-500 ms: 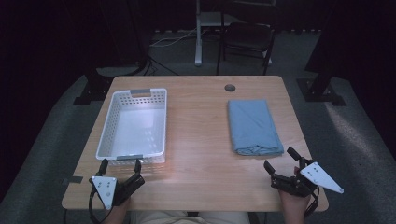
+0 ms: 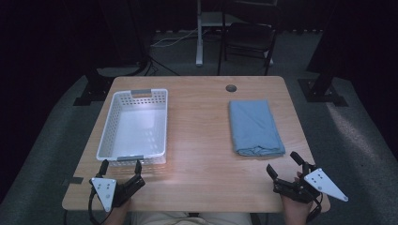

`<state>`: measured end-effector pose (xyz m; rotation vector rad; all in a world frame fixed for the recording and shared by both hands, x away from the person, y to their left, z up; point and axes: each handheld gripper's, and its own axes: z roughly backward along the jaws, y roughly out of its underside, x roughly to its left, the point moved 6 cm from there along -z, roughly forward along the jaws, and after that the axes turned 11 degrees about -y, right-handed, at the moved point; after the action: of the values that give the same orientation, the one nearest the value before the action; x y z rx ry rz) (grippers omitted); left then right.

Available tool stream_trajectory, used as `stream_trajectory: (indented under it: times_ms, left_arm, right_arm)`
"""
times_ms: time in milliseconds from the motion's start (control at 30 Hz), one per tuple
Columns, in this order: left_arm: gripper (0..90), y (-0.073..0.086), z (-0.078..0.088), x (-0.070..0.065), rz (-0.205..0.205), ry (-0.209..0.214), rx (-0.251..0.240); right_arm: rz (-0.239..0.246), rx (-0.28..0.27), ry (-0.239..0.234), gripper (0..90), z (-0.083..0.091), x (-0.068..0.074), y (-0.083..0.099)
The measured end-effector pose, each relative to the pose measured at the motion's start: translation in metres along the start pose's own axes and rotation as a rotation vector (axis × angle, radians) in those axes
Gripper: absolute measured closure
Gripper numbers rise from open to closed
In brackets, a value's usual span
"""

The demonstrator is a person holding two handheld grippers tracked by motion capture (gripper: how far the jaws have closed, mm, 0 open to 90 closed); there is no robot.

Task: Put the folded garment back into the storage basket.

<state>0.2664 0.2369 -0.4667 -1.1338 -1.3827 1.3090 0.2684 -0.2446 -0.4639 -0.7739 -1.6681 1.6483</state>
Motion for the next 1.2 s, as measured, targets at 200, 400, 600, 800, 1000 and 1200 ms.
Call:
stream_trajectory:
  times_ms: [200,400,600,800,1000,1200]
  left_arm:
    - [1.8,0.000,0.000,0.000,-0.001,0.000,0.000]
    - [1.8,0.000,0.000,0.000,0.001,0.001,-0.004]
    - [1.8,0.000,0.000,0.000,-0.001,0.015,0.001]
    - [1.8,0.000,0.001,0.000,0.000,0.023,-0.003]
    - [1.8,0.000,0.002,-0.001,0.004,0.057,-0.008]
    - [1.8,0.000,0.002,-0.001,0.001,0.061,-0.003]
  right_arm:
    - [0.034,0.029,0.010,3.5,-0.005,0.003,0.002]
    - [0.025,0.074,-0.021,3.6,-0.011,0.004,0.005]
    - [0.008,0.063,-0.017,4.4,-0.010,0.004,0.003]
    - [-0.019,0.047,-0.018,4.2,-0.007,0.001,0.002]
    - [-0.039,0.061,-0.020,4.4,-0.006,0.005,-0.005]
    - [-0.046,0.064,-0.014,4.4,-0.007,0.001,-0.012]
